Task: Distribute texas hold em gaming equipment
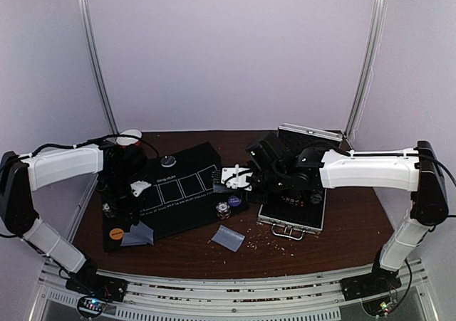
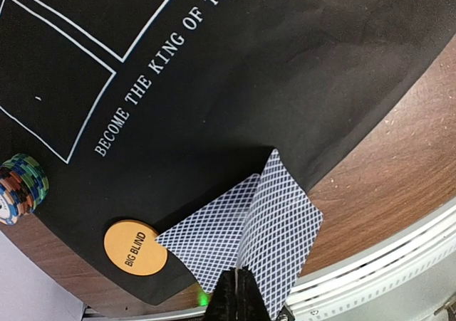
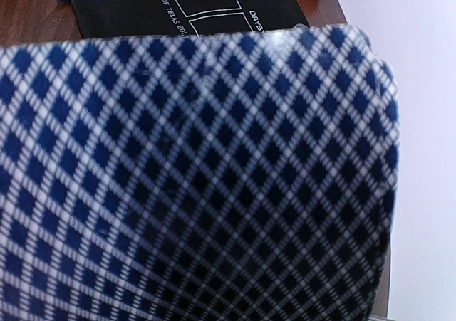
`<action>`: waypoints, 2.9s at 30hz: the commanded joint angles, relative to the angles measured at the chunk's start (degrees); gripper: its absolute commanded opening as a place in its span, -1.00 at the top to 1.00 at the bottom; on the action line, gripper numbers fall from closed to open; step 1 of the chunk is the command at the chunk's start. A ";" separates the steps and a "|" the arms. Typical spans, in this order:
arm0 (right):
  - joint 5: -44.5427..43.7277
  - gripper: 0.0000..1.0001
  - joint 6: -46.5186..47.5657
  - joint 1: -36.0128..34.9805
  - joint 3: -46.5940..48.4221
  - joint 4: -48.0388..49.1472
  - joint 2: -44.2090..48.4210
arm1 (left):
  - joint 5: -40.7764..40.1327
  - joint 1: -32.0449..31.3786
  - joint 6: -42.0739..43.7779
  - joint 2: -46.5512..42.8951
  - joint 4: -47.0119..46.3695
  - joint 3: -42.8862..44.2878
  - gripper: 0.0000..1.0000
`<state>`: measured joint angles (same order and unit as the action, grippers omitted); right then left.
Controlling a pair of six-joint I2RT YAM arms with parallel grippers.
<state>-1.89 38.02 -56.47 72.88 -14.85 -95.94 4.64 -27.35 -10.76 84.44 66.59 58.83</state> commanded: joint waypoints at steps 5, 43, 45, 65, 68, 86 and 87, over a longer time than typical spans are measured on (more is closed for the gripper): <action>0.61 0.17 0.56 0.22 -0.08 0.15 1.65 | -5.38 0.17 -1.50 0.92 -0.58 -0.61 1.00; 0.49 0.17 0.74 0.25 1.68 -1.67 0.61 | -5.43 3.21 -8.94 -2.97 -7.80 -8.46 1.00; 0.57 0.17 0.76 0.23 1.61 -1.67 0.51 | -6.75 3.23 -9.55 -2.37 -7.56 -8.46 1.00; 0.48 0.17 0.82 0.22 1.98 -2.11 0.41 | -9.71 3.18 -11.29 -1.62 -6.31 -8.19 0.39; 0.48 0.17 0.83 0.23 2.30 -2.33 0.24 | -10.84 3.18 -11.55 -1.90 -5.31 -7.43 0.38; 0.18 0.17 0.37 0.15 2.88 -2.96 0.53 | 19.36 -2.01 -6.99 -10.39 -44.60 2.05 -0.04; 0.49 0.17 0.31 0.19 2.86 -2.77 0.65 | 22.22 -2.54 -8.70 -11.62 -53.23 0.36 -0.12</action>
<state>-1.91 38.83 -56.49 73.95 -17.41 -95.96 11.27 -29.36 -16.25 78.78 41.93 62.28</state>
